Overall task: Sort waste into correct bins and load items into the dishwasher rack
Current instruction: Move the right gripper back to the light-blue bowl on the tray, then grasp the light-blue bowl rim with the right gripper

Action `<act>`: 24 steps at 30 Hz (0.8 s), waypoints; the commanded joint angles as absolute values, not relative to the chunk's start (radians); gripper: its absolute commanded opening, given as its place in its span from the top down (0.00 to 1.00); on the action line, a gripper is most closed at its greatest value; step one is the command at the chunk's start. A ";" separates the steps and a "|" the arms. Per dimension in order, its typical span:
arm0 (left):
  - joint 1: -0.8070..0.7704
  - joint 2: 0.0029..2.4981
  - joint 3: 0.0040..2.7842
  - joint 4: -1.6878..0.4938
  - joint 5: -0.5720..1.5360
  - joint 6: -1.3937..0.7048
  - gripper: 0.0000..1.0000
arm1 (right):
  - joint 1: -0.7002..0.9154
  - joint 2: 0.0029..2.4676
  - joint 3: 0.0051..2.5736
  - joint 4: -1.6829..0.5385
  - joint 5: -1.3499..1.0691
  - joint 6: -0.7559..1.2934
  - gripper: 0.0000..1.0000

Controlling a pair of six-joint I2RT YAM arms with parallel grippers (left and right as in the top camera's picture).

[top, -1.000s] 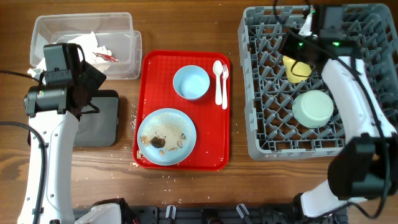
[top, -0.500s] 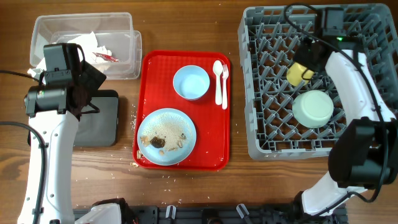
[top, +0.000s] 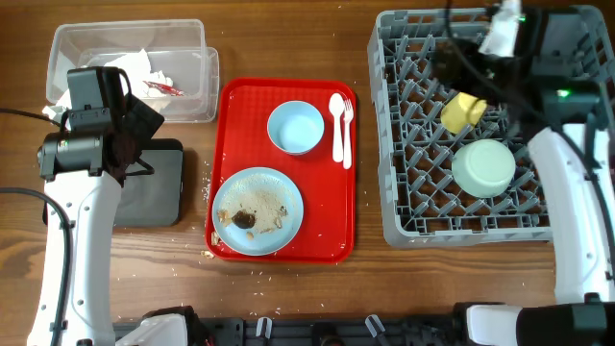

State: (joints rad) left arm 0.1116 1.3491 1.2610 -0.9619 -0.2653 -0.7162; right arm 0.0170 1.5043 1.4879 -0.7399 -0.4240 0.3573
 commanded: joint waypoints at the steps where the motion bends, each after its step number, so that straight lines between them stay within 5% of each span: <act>1: 0.115 1.343 1.261 -0.962 -0.289 -0.712 0.00 | 0.123 1.510 1.480 -0.707 -0.626 0.423 0.00; 13: 0.115 1.343 1.261 -0.962 -0.289 -0.712 0.00 | 0.535 1.579 1.569 -0.704 -0.300 0.391 0.01; 21: 0.115 1.343 1.261 -0.962 -0.289 -0.712 0.00 | 0.568 1.774 2.074 -1.235 -0.226 0.214 0.01; 24: 0.115 1.343 1.261 -0.962 -0.289 -0.712 0.00 | 0.580 1.833 2.114 -1.254 -0.234 0.186 0.00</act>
